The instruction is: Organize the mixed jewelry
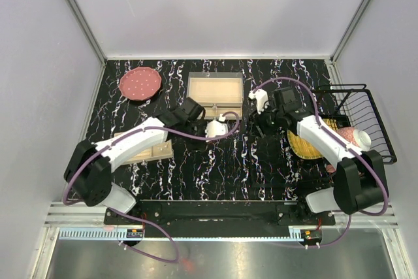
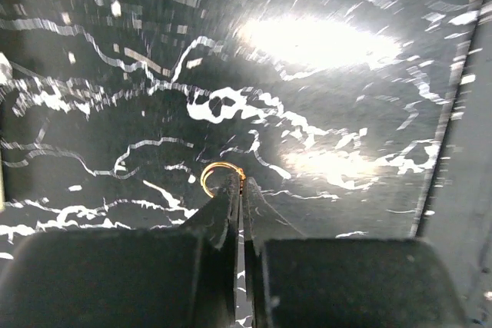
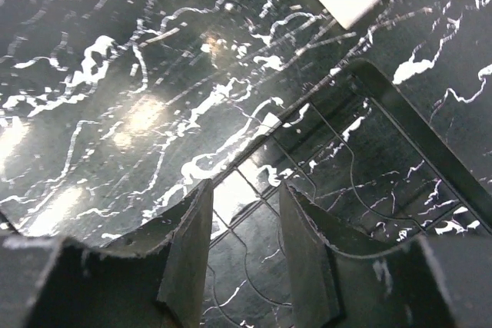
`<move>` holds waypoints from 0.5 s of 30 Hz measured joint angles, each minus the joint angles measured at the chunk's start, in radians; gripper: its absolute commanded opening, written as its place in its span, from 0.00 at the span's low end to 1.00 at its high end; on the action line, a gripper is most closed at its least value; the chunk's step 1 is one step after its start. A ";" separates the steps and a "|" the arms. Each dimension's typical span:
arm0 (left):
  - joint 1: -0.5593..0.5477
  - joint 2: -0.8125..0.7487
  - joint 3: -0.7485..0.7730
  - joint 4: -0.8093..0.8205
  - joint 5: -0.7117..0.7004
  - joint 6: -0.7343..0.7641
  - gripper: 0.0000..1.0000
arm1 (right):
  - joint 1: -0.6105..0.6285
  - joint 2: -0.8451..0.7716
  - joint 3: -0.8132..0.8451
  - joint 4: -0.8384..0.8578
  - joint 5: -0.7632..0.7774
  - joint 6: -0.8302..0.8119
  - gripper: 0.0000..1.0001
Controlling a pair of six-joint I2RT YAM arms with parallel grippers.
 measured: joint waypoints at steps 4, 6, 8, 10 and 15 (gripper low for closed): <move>0.003 -0.058 0.134 -0.122 0.144 0.014 0.00 | -0.005 -0.038 0.043 -0.043 -0.102 -0.004 0.48; 0.008 -0.072 0.213 -0.177 0.225 0.014 0.00 | -0.005 -0.055 0.076 -0.073 -0.153 -0.018 0.49; 0.015 -0.080 0.283 -0.226 0.306 0.009 0.00 | -0.005 -0.076 0.120 -0.104 -0.204 -0.037 0.49; 0.024 -0.081 0.344 -0.275 0.381 0.001 0.00 | -0.005 -0.094 0.177 -0.140 -0.248 -0.055 0.50; 0.051 -0.077 0.485 -0.384 0.550 -0.029 0.00 | 0.004 -0.153 0.313 -0.187 -0.343 -0.095 0.53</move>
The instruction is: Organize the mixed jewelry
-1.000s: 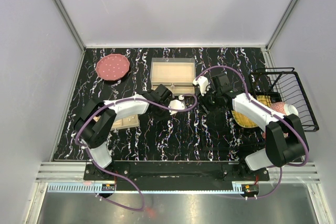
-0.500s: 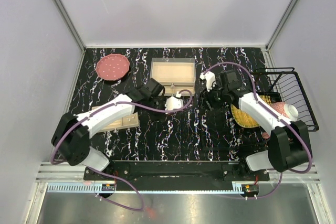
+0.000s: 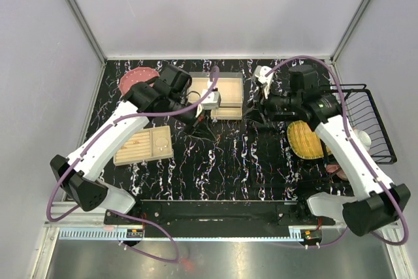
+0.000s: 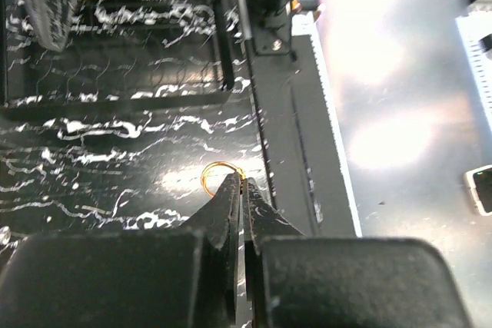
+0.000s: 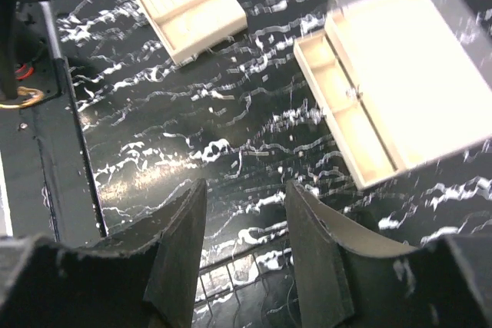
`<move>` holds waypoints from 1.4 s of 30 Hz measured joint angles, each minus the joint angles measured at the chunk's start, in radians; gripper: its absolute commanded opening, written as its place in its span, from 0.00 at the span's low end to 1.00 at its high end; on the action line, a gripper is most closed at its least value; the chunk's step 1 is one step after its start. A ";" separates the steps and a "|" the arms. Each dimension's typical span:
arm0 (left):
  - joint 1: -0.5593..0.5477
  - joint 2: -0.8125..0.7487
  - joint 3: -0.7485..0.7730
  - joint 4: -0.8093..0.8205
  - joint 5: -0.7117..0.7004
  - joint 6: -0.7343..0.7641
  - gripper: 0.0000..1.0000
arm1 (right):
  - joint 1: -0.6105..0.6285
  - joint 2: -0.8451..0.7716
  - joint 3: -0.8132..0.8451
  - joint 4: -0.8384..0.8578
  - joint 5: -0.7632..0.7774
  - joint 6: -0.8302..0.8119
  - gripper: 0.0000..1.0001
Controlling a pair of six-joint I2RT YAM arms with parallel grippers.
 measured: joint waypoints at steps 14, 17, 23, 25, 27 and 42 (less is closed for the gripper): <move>0.098 0.047 0.106 -0.072 0.290 -0.129 0.00 | 0.261 -0.124 0.029 0.005 0.046 -0.107 0.59; 0.112 0.052 0.106 -0.072 0.308 -0.146 0.00 | 0.289 -0.118 0.040 -0.002 0.047 -0.116 0.60; 0.112 0.052 0.096 -0.067 0.323 -0.173 0.00 | 0.348 -0.063 0.100 -0.008 0.052 -0.122 0.60; 0.112 0.052 0.092 -0.067 0.326 -0.177 0.00 | 0.357 -0.055 0.109 -0.014 0.055 -0.124 0.59; 0.113 0.052 0.092 -0.067 0.327 -0.179 0.00 | 0.375 -0.040 0.130 -0.029 0.065 -0.131 0.56; 0.122 0.074 0.092 -0.067 0.330 -0.180 0.00 | 0.458 -0.026 0.151 -0.074 0.073 -0.165 0.42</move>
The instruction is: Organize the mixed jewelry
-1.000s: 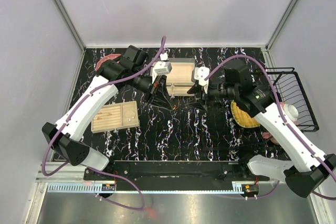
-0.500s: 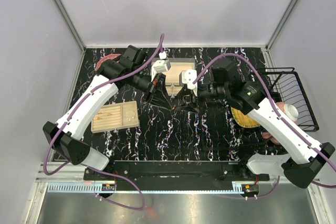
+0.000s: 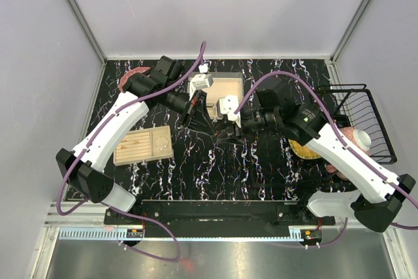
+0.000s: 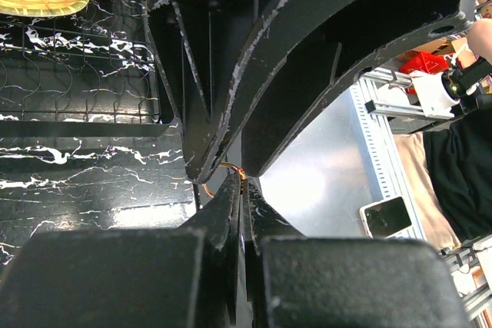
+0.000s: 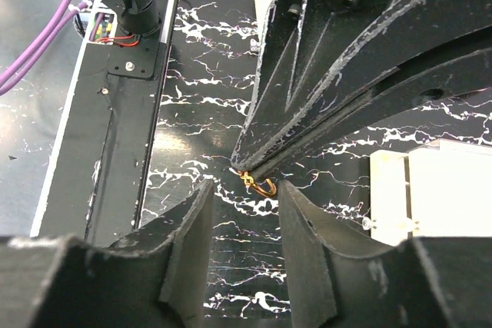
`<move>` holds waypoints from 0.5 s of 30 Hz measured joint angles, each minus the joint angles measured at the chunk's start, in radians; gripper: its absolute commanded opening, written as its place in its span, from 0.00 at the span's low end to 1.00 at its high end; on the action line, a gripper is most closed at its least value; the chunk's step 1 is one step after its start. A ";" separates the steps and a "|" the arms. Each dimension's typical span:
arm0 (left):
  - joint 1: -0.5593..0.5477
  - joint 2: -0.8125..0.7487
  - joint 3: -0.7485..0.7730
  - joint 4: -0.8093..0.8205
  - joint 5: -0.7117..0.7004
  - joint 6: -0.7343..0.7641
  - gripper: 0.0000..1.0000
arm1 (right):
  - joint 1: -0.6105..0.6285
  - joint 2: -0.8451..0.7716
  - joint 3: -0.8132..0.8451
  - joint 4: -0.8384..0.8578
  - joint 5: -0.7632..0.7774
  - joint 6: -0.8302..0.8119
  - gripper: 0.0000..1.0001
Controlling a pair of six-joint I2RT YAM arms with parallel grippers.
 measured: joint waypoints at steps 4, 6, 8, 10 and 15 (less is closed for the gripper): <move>0.003 0.000 0.000 0.000 0.000 0.000 0.00 | 0.005 0.002 0.000 -0.004 0.010 -0.010 0.36; 0.003 0.000 0.000 0.000 0.000 0.000 0.00 | 0.005 0.003 0.000 -0.004 0.018 -0.012 0.33; 0.003 0.000 0.000 -0.001 0.000 0.000 0.00 | 0.005 0.006 0.002 -0.004 0.019 -0.013 0.29; 0.003 0.000 0.000 -0.002 0.000 -0.001 0.00 | 0.005 0.009 0.005 -0.004 0.023 -0.014 0.26; 0.004 0.001 0.000 -0.005 0.000 -0.001 0.00 | 0.006 0.020 0.016 -0.011 0.033 -0.018 0.10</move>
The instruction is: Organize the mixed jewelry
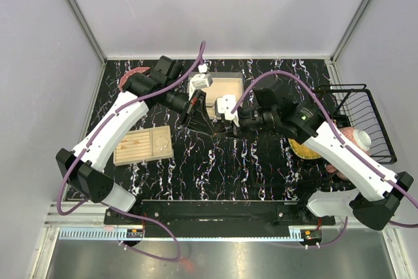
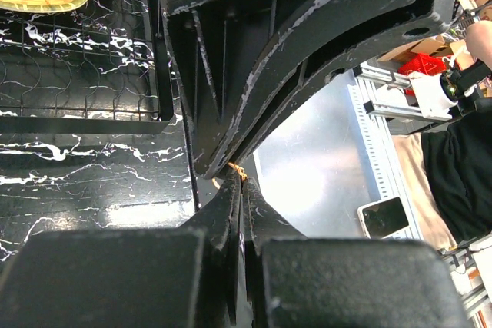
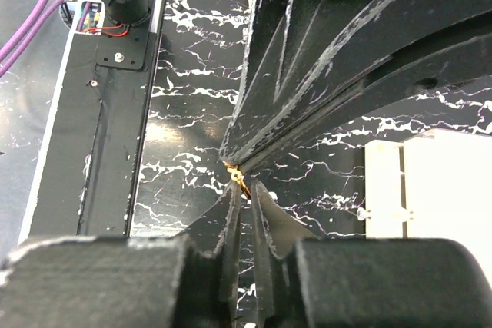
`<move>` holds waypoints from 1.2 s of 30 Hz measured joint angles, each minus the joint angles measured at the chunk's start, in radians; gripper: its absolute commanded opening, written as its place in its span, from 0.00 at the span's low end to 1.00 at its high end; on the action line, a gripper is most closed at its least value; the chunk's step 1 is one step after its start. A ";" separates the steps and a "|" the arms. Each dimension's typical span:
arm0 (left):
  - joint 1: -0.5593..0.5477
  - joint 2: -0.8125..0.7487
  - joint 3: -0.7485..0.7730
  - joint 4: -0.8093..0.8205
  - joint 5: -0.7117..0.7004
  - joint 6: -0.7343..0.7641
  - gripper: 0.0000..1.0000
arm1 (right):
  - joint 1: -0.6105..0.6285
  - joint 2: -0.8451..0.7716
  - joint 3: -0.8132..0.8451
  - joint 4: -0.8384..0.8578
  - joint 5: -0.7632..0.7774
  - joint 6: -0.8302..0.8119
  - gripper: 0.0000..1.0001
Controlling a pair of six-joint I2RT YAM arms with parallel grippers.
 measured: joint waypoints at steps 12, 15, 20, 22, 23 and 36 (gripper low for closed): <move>0.012 0.005 0.000 0.001 -0.008 0.002 0.26 | 0.006 0.007 0.002 -0.028 0.008 0.002 0.00; 0.018 0.005 0.003 0.002 -0.021 0.003 0.30 | 0.011 0.007 0.001 -0.027 0.009 0.006 0.00; 0.031 0.000 0.015 0.006 -0.064 0.010 0.31 | 0.014 0.007 -0.011 -0.013 0.039 0.018 0.00; 0.032 -0.008 0.015 0.007 -0.089 0.014 0.32 | 0.014 0.008 -0.012 -0.010 0.060 0.026 0.00; 0.032 -0.016 0.013 0.011 -0.101 0.016 0.32 | 0.014 0.008 -0.012 -0.007 0.071 0.032 0.00; 0.029 -0.227 -0.174 0.240 -0.284 -0.025 0.37 | 0.014 0.072 -0.009 0.016 0.122 0.107 0.00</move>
